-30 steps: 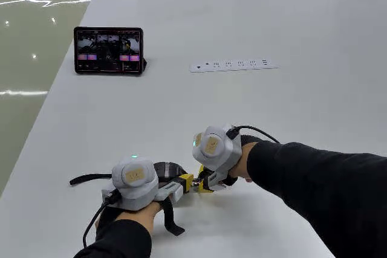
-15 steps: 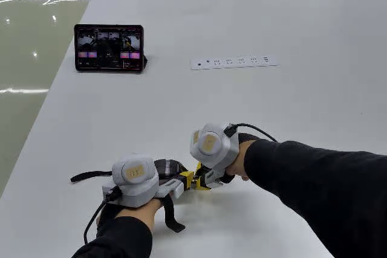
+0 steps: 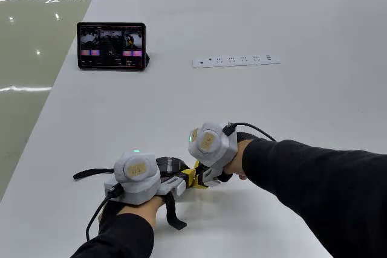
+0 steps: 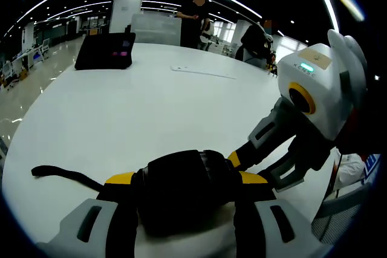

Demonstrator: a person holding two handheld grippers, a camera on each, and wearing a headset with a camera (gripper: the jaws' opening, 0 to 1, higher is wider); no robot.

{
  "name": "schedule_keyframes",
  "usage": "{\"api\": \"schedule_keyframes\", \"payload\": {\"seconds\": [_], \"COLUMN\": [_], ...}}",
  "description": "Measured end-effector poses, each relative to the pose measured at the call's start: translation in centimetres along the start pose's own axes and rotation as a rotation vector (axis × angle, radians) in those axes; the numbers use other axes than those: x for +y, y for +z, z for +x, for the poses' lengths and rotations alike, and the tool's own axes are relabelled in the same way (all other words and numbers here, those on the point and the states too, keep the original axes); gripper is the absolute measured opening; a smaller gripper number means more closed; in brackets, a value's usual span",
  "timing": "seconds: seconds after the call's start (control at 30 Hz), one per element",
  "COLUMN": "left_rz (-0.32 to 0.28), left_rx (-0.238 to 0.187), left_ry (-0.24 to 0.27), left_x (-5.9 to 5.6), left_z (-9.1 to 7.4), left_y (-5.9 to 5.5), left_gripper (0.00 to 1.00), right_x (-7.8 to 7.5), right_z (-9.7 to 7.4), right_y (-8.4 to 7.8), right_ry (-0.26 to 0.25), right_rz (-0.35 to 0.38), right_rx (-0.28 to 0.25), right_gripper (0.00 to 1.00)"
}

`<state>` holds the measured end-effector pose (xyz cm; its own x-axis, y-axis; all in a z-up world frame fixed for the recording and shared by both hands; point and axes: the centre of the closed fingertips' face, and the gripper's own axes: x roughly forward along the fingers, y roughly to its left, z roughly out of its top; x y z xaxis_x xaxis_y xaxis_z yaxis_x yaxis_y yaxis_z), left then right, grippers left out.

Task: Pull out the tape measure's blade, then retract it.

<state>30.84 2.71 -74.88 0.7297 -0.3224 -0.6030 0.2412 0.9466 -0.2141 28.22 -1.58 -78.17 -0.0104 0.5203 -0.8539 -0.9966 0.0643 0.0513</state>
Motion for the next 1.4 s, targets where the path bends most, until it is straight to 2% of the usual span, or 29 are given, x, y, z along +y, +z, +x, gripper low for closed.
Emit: {"api": "schedule_keyframes", "payload": {"seconds": [0.47,0.57,0.63,0.67,0.77,0.9,1.07,1.3,1.4], "left_rz": [0.019,0.056,0.139,0.126,0.094,0.085,0.065,0.089,0.091], "left_rx": [-0.008,-0.005,-0.025,-0.019,-0.004,0.001,-0.010,-0.015,-0.013], "left_ry": [-0.008,-0.014,-0.001,-0.008,-0.024,-0.039,-0.054,-0.079,-0.092], "left_x": [-0.1,-0.2,-0.1,-0.4,-0.4,-0.3,0.1,0.8,1.0], "left_z": [0.1,0.2,0.2,0.1,0.1,0.0,-0.5,-1.3,-1.7], "left_y": [0.0,0.2,0.7,0.6,0.6,0.5,1.0,1.2,1.2], "left_gripper": [0.62,0.63,0.64,0.64,0.64,0.66,0.70,0.72,0.80], "right_x": [0.1,-0.1,-0.1,-0.2,-0.2,-0.4,-0.1,-0.1,0.1], "right_z": [0.0,0.0,-0.2,-0.2,-0.6,-1.1,-1.8,-3.0,-3.6], "right_y": [-0.1,-0.1,-0.2,-0.3,-0.5,-0.9,-1.5,-2.4,-2.6], "right_ry": [-0.029,-0.045,-0.056,-0.057,-0.063,-0.071,-0.077,-0.100,-0.109], "right_rz": [-0.006,0.001,0.023,0.020,0.008,0.031,0.044,0.076,0.083], "right_rx": [-0.011,-0.017,-0.015,-0.012,-0.007,0.000,-0.005,-0.014,-0.027], "right_gripper": [0.12,0.13,0.15,0.15,0.16,0.16,0.18,0.22,0.23]}}
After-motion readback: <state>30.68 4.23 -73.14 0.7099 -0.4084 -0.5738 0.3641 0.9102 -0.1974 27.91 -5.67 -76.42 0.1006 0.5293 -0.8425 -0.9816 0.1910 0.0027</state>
